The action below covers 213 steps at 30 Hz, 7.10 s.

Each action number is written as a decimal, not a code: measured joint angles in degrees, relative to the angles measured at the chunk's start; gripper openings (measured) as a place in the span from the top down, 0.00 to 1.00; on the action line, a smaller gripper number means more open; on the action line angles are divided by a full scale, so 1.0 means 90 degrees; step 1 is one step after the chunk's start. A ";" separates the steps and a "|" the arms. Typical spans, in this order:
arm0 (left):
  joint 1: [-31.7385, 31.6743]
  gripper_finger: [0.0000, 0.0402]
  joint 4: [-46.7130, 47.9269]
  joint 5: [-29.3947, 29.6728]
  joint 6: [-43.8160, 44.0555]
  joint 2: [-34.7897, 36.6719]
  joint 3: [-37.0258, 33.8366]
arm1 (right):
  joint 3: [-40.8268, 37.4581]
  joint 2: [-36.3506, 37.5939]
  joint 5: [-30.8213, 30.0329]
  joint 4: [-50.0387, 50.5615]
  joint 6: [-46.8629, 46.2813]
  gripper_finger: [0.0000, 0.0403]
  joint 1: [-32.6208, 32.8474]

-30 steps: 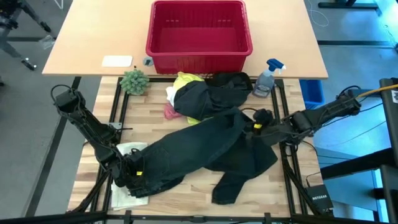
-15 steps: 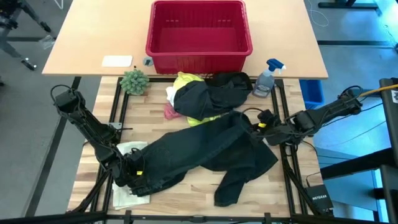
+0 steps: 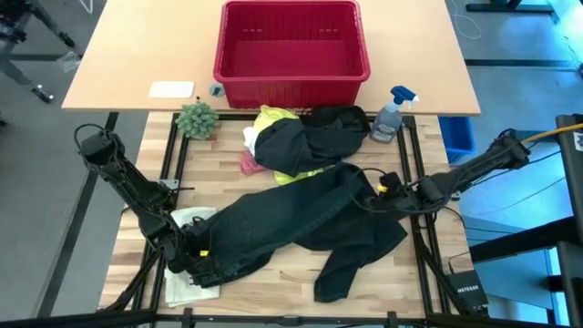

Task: Fold laundry
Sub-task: Fold the black jean

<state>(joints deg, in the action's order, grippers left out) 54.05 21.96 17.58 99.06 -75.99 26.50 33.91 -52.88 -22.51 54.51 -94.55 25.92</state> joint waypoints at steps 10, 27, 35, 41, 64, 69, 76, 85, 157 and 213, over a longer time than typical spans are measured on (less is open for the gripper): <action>0.0030 0.81 0.0002 -0.0017 0.0059 0.0000 -0.0002 | -0.0814 -0.0200 0.0686 -0.0426 -0.0641 0.48 -0.0003; 0.0035 0.81 -0.0003 -0.0012 0.0089 0.0000 -0.0002 | -0.0416 -0.0798 0.0491 -0.0447 -0.0361 0.97 -0.0006; 0.0038 0.81 -0.0010 0.0039 0.0084 0.0000 -0.0005 | 0.2603 -0.0375 -0.2012 0.3490 -0.0266 1.00 -0.0006; 0.0040 0.81 -0.0012 0.0121 0.0064 0.0000 -0.0007 | 0.4840 -0.0290 -0.4119 0.2840 0.2515 1.00 -0.0009; 0.0056 0.81 -0.0010 0.0317 -0.0059 -0.0002 -0.0024 | 0.3285 -0.0210 0.0174 0.2249 0.4754 0.54 -0.2677; 0.0057 0.81 -0.0017 0.0334 -0.0033 -0.0002 -0.0024 | 0.2943 -0.0126 -0.0931 0.3267 0.3486 0.35 -0.3329; 0.0055 0.81 -0.0017 0.0357 -0.0040 -0.0002 -0.0026 | 0.2922 0.0058 -0.1221 0.3938 0.2538 0.31 -0.4326; 0.0055 0.81 -0.0019 0.0384 -0.0065 -0.0002 -0.0027 | 0.2457 0.0106 -0.0363 0.3940 0.2196 0.31 -0.5193; 0.0049 0.81 0.0044 0.0624 -0.0096 -0.0017 -0.0041 | 0.4983 -0.1095 0.3601 -0.4535 0.5710 1.00 -0.4815; 0.0028 0.81 0.0335 0.1383 -0.0007 -0.0100 -0.0075 | 1.0178 -0.7223 0.7854 -0.6036 0.5338 0.31 -0.2422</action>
<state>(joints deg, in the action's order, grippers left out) 54.30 24.97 30.03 99.00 -76.88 25.82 125.51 -117.89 48.18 0.18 -46.50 4.12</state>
